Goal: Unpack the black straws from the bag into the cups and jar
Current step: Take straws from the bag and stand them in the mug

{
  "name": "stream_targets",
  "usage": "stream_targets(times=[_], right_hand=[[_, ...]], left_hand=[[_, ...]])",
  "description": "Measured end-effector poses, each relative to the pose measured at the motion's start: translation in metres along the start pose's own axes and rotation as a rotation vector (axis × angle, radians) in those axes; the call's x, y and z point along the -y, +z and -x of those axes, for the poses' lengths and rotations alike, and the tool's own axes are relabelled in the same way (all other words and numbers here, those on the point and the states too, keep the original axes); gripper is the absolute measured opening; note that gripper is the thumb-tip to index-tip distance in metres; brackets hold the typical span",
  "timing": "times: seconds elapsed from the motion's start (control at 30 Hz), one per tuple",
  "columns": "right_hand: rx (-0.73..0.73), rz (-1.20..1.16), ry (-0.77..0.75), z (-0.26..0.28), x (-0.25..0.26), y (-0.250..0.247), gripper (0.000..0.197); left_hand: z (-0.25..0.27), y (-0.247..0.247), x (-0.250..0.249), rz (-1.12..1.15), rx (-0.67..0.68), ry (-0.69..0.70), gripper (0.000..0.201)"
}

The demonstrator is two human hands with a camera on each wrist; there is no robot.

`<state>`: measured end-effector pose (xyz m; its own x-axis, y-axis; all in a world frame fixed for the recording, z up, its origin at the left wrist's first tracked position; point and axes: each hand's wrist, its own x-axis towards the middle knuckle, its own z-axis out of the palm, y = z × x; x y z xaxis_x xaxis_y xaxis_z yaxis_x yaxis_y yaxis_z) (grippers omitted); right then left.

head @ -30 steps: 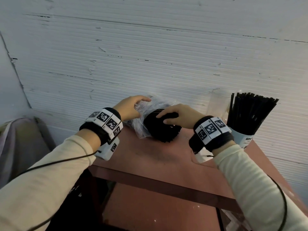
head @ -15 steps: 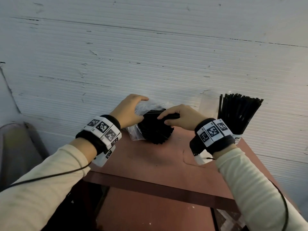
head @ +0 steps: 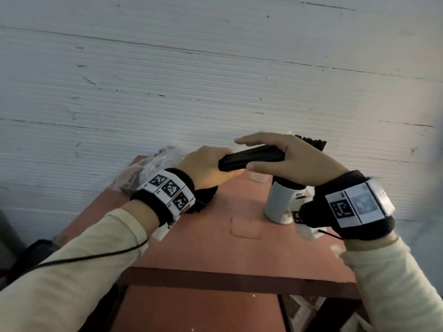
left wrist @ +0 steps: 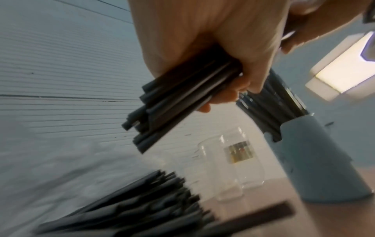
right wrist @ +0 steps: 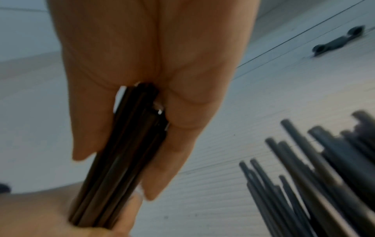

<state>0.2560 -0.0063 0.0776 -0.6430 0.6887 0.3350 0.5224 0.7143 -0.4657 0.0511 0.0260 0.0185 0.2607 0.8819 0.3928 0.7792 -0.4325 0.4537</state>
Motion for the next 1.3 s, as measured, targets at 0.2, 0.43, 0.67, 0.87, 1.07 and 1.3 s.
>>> stream_targets(times=[0.2,0.43,0.67,0.87,1.07,1.3], right_hand=[[-0.482,-0.218,-0.161,-0.003,0.021,-0.009,0.040],[-0.300,0.108,-0.087,-0.020,-0.012,0.030,0.021],[-0.325,0.084,-0.126,-0.020,-0.026,0.049,0.021],[-0.400,-0.030,-0.037,-0.009,-0.016,0.034,0.066],[-0.142,-0.136,0.077,0.013,-0.012,0.020,0.063],[-0.160,-0.206,0.072,0.025,-0.019,0.011,0.018]], left_hand=[[0.001,0.026,-0.043,0.510,0.000,-0.021,0.036],[0.007,0.066,-0.022,0.800,0.237,-0.163,0.018],[0.012,0.074,-0.010,0.834,0.347,-0.292,0.018],[0.015,0.064,-0.020,0.704,0.302,-0.214,0.039],[0.023,0.036,-0.049,0.628,0.481,0.045,0.035],[0.024,0.052,-0.061,0.664,0.514,0.047,0.029]])
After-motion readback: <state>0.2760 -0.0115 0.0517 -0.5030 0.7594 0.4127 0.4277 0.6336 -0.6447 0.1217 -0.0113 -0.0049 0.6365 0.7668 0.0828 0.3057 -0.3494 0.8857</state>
